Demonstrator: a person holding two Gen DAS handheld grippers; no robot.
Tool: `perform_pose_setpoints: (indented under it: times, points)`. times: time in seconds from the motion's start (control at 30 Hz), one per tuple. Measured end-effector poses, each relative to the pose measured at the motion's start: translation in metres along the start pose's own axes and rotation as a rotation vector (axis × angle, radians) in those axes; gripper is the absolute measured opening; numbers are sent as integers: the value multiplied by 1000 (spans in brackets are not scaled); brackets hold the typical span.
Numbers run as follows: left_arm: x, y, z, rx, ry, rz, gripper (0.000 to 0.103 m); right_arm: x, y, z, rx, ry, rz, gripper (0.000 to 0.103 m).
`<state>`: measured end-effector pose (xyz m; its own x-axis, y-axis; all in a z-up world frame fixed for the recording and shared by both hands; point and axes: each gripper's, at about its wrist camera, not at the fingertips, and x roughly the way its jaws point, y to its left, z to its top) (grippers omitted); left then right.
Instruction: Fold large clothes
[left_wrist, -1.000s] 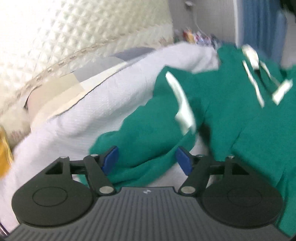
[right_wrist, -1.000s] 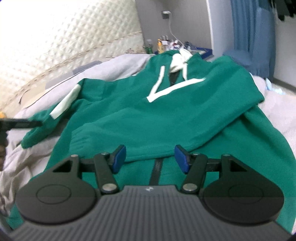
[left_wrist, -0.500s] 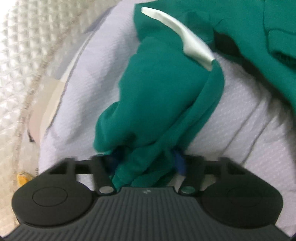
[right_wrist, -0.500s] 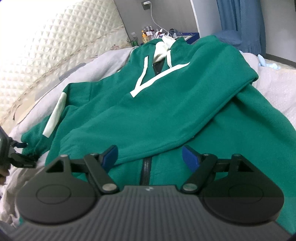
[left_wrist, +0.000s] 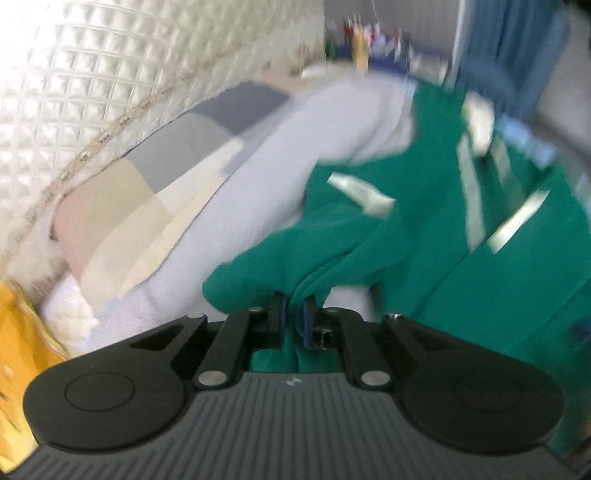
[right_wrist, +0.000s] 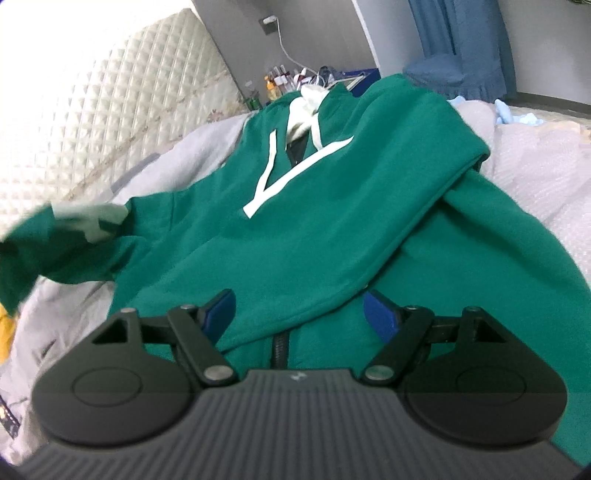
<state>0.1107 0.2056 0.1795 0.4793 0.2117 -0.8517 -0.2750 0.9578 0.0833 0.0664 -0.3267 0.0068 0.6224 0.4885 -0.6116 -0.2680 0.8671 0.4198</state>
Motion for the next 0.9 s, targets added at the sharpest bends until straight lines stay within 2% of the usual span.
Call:
perform_pose_setpoints:
  times: [0.1, 0.23, 0.3, 0.43, 0.53, 0.7, 0.8, 0.83, 0.9]
  points:
    - [-44, -21, 29, -90, -38, -93, 9, -9, -6, 3, 27, -26, 4, 78]
    - [-79, -91, 47, -51, -49, -135, 10, -26, -16, 9, 60, -76, 8, 78]
    - [-78, -135, 51, -18, -39, -155, 10, -33, -22, 10, 70, -102, 2, 78]
    - [-55, -225, 41, 47, -15, -224, 10, -42, -42, 11, 83, -139, -27, 78]
    - [-19, -284, 23, 93, 15, -273, 10, -45, -62, 14, 107, -153, -47, 78]
    - [37, -345, -21, 161, 58, -356, 12, -42, -96, 20, 184, -181, -93, 78]
    - [58, -358, -35, 161, 54, -383, 13, -36, -111, 23, 241, -175, -89, 78]
    - [61, -360, -38, 163, 49, -393, 20, -35, -114, 25, 251, -175, -97, 78]
    - [69, -355, -41, 162, 48, -438, 43, -33, -117, 27, 253, -177, -95, 79]
